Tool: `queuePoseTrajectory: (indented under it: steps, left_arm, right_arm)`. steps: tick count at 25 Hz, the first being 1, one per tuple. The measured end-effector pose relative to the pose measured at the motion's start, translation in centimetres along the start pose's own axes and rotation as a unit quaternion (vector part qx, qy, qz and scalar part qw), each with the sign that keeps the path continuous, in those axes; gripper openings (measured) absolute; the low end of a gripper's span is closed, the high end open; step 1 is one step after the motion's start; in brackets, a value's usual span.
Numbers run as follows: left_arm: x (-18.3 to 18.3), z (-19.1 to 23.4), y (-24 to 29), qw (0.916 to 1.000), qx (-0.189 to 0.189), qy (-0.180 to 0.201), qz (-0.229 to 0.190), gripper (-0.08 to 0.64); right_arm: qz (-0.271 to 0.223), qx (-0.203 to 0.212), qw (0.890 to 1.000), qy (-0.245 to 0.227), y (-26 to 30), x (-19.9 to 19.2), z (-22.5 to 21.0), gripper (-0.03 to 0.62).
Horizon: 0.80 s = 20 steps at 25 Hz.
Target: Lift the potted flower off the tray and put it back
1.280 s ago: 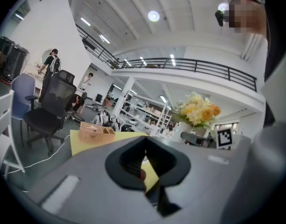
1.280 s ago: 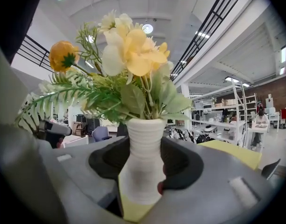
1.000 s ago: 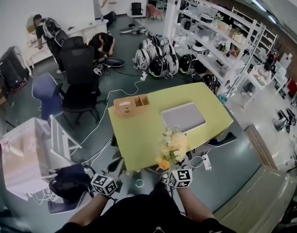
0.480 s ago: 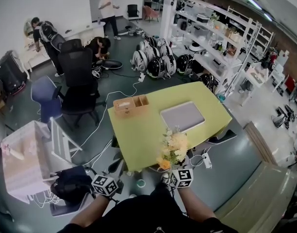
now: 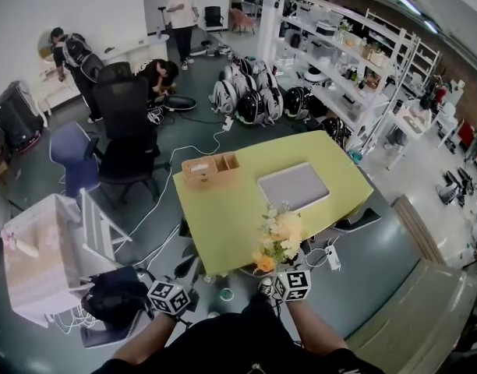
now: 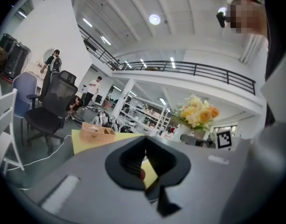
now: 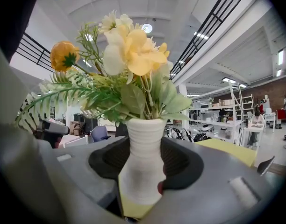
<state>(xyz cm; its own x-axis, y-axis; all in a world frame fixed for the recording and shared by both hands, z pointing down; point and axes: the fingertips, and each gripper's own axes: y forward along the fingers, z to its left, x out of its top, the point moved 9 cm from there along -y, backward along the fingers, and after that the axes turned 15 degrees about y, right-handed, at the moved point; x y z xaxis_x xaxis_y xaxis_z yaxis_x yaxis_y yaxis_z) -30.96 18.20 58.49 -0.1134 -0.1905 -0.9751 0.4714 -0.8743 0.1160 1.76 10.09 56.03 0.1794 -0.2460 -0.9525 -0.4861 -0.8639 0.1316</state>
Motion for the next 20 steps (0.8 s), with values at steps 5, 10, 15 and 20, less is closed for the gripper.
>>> queuePoseTrajectory:
  steps: [5, 10, 15, 20]
  left_arm:
    - [0.0, -0.3, 1.1, 1.0000, 0.000, -0.001, 0.002, 0.008]
    - [0.2, -0.5, 3.0, 1.0000, 0.000, -0.002, 0.006, 0.008]
    - [-0.1, -0.8, 6.1, 0.9999, 0.003, -0.003, 0.009, 0.008]
    - [0.4, -0.7, 10.5, 0.9999, 0.006, -0.007, 0.012, 0.008]
  right_arm:
    - [0.000, 0.000, 1.000, 0.001, 0.5, 0.3, -1.0, 0.210]
    - [0.002, -0.002, 1.000, 0.001, 1.4, 0.9, -2.8, 0.210]
    - [0.002, -0.007, 1.000, 0.004, 3.0, 1.3, -5.9, 0.210]
    - [0.004, -0.007, 1.000, 0.003, 6.2, 2.7, -9.5, 0.210]
